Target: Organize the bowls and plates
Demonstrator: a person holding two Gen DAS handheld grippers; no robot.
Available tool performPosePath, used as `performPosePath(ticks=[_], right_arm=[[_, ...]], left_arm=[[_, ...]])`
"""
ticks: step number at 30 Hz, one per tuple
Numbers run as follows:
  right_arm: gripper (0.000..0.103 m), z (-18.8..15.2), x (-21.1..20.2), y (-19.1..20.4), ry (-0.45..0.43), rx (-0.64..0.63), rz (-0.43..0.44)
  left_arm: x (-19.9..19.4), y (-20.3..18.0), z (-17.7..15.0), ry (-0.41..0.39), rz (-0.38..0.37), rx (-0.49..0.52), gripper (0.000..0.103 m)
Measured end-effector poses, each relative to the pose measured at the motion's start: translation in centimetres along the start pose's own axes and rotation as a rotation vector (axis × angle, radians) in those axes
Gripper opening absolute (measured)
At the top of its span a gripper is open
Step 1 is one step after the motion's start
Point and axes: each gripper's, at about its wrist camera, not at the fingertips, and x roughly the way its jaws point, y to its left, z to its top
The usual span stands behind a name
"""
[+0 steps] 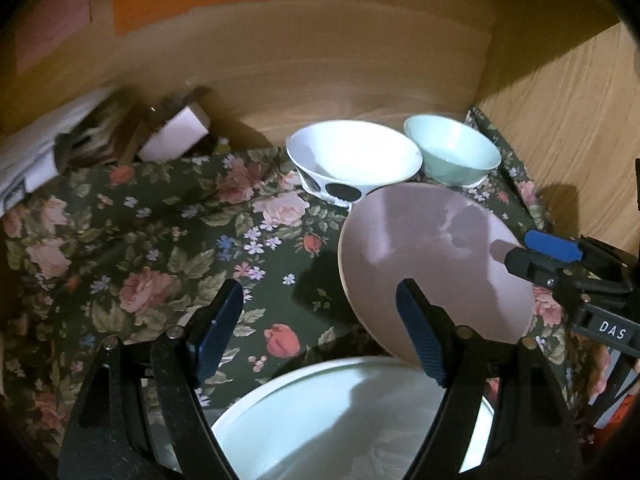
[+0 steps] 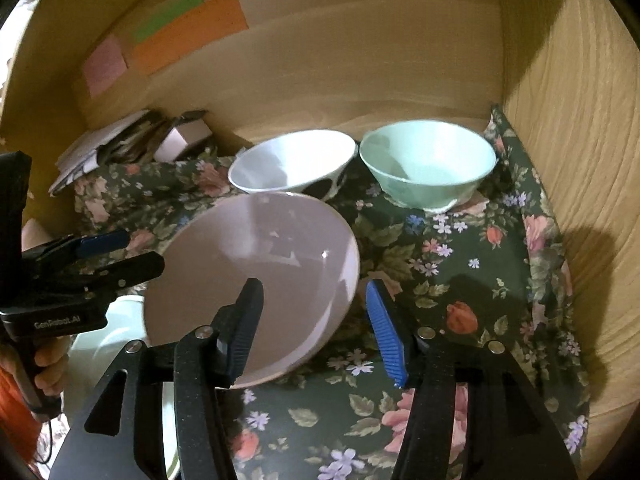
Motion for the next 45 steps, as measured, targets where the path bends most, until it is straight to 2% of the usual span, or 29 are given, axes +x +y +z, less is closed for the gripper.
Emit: performPosePath(ticks=[6,13,15,17,22,34,45], right_arm=[[0.050,-0.6,2.0,-0.7,0.049,0.032,0.025],[0.050,-1.3,2.9,-0.7,0.060,0.048,0.053],[0.045,-1.3,2.9,-0.8,0.051,0.060,0.055],[0.033,-1.3,3.0,-1.0,0.056,0.069,0.066],[0.029,-1.4,3.2,-0.8,0.061,0.066,0.063],[0.028,-1.1,2.1,-0.5,0.035,0.066,0.040],[0.028,0.1,-1.7,1.1,-0.064,0.038,0.049]], left_arm=[[1.9,-0.7,0.0,0.049,-0.020,0.006,0.076],[3.5,-1.4,0.2,0.104,-0.054,0.022,0.046],[3.8,-1.4,0.2,0.111,-0.061,0.023,0.039],[4.0,-1.5,0.2,0.119,-0.074,0.025,0.032],[4.3,-2.0,0.1,0.122,-0.095,0.036,0.022],[3.8,-2.9,0.1,0.087,-0.066,0.063,0.021],[-0.7,-2.9,0.5,-0.014,-0.078,0.041,0.021]])
